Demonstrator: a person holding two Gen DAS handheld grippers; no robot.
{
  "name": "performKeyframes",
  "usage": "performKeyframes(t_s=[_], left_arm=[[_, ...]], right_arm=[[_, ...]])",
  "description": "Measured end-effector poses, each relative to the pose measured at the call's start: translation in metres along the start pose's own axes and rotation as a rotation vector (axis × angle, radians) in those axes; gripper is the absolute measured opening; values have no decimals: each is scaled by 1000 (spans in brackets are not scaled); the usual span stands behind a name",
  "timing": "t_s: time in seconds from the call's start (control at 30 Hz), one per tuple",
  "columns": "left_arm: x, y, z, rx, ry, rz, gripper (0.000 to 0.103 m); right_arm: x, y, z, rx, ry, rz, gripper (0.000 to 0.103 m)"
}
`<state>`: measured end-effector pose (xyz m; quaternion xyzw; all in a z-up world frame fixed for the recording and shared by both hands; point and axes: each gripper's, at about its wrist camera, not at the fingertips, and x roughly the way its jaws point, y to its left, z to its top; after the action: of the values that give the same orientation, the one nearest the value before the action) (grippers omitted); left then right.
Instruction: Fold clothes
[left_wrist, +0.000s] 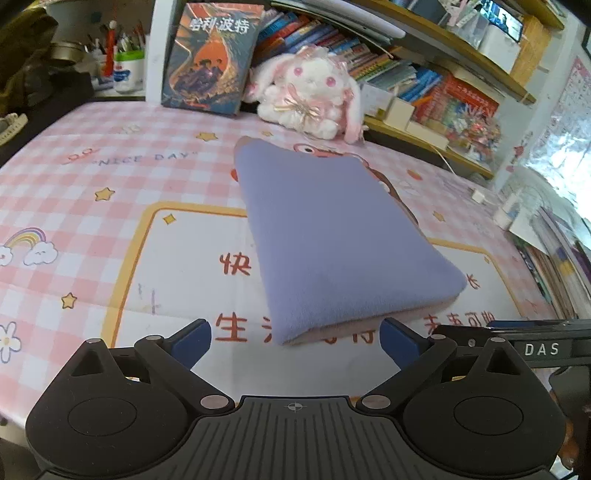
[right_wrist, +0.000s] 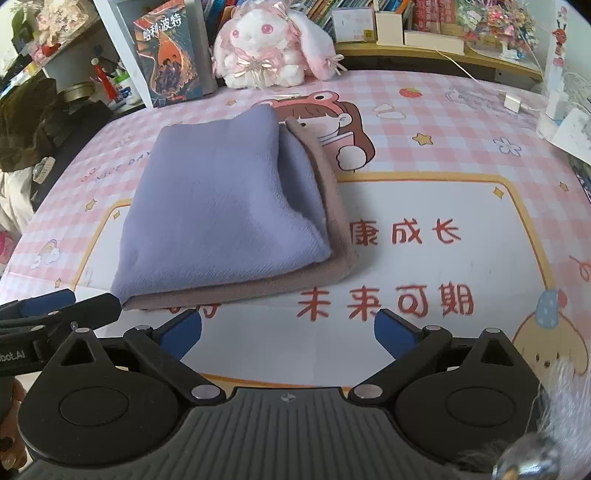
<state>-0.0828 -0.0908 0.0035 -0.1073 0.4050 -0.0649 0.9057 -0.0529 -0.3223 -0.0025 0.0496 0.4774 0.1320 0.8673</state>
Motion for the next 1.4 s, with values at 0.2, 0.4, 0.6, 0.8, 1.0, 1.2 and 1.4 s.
performKeyframes(t_s=[0.2, 0.4, 0.6, 0.8, 1.0, 1.2, 1.4], left_arm=[[-2, 13, -5, 11, 16, -26, 99], [-4, 21, -10, 17, 27, -50, 99], [-7, 29, -16, -28, 1, -115, 99], [-2, 37, -11, -121, -17, -146, 99], [13, 52, 14, -271, -25, -146, 99], [37, 69, 33, -444, -22, -159, 99], [63, 76, 38, -530, 37, -181, 98]], right_arm=[[0, 13, -10, 21, 8, -29, 101], [-1, 21, -20, 43, 10, -65, 101], [-2, 16, -20, 66, 2, -79, 101], [2, 5, -11, 83, -5, -55, 101], [7, -18, 12, 147, -28, 35, 101], [20, -62, 49, 294, -41, 164, 101], [48, -87, 76, 364, 43, 263, 98]])
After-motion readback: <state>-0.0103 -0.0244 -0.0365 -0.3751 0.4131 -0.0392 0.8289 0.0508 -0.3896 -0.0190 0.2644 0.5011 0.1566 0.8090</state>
